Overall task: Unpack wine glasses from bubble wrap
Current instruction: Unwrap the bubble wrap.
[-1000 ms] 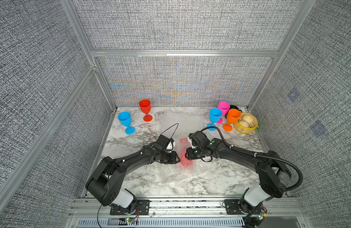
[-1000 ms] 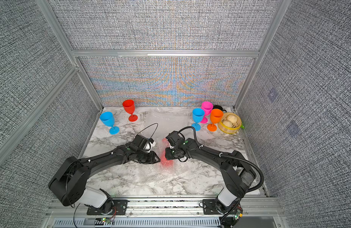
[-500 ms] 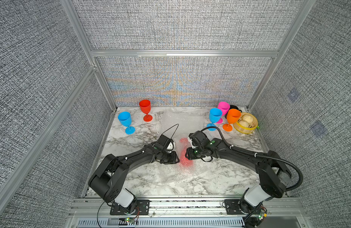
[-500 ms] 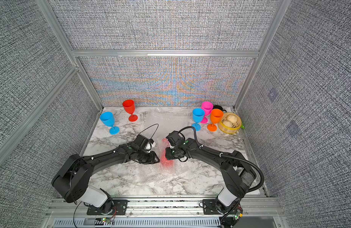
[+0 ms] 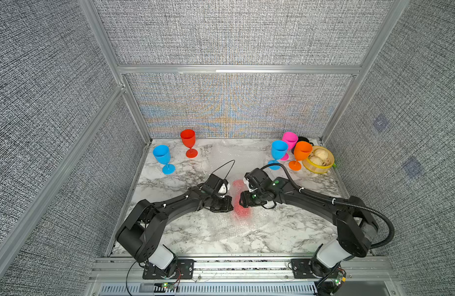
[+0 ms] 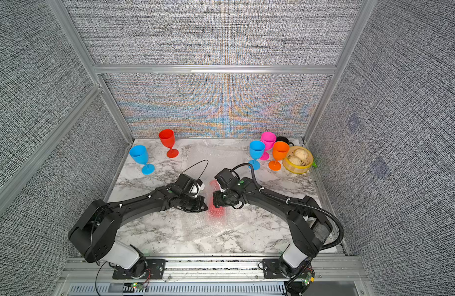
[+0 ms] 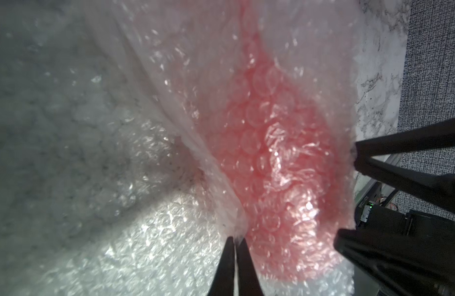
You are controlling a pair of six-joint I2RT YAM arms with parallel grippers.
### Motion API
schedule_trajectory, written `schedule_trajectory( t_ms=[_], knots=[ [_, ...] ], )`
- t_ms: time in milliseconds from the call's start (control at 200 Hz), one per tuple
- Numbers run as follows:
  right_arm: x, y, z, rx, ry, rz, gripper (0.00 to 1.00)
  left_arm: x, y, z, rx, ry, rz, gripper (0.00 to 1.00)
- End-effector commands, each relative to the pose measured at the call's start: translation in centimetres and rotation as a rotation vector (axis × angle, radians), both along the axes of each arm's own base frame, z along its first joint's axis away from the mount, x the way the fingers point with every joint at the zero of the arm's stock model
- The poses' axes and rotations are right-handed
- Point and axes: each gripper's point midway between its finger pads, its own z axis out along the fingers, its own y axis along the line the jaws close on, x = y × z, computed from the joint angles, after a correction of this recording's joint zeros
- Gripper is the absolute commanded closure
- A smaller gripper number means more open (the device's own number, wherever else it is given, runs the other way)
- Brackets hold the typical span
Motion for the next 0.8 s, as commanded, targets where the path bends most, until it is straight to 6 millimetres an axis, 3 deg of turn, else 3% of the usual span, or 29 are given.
schedule_trajectory(
  t_ms=[0,210,360,575,686,796],
  knots=[
    [-0.6,0.2,0.2,-0.003,0.030,0.006,0.38,0.4,0.0,1.0,-0.018,-0.041,0.011,1.00],
    [-0.7,1.0,0.0,0.001,0.036,0.019,0.38,0.6,-0.3,2.2,-0.043,-0.063,0.011,1.00],
    [0.1,1.1,-0.4,-0.012,0.023,0.002,0.42,0.4,-0.5,1.7,-0.043,-0.044,0.005,1.00],
    [0.9,0.5,-2.8,-0.095,0.043,-0.016,0.50,0.2,-1.0,1.5,-0.047,-0.033,-0.007,1.00],
    [0.9,-0.1,-3.7,-0.120,0.047,-0.020,0.60,0.0,-0.5,1.0,-0.016,-0.035,-0.003,1.00],
    [0.7,-0.5,-4.3,-0.121,0.059,-0.018,0.77,-0.1,0.3,0.5,0.025,-0.035,0.001,1.00]
  ],
)
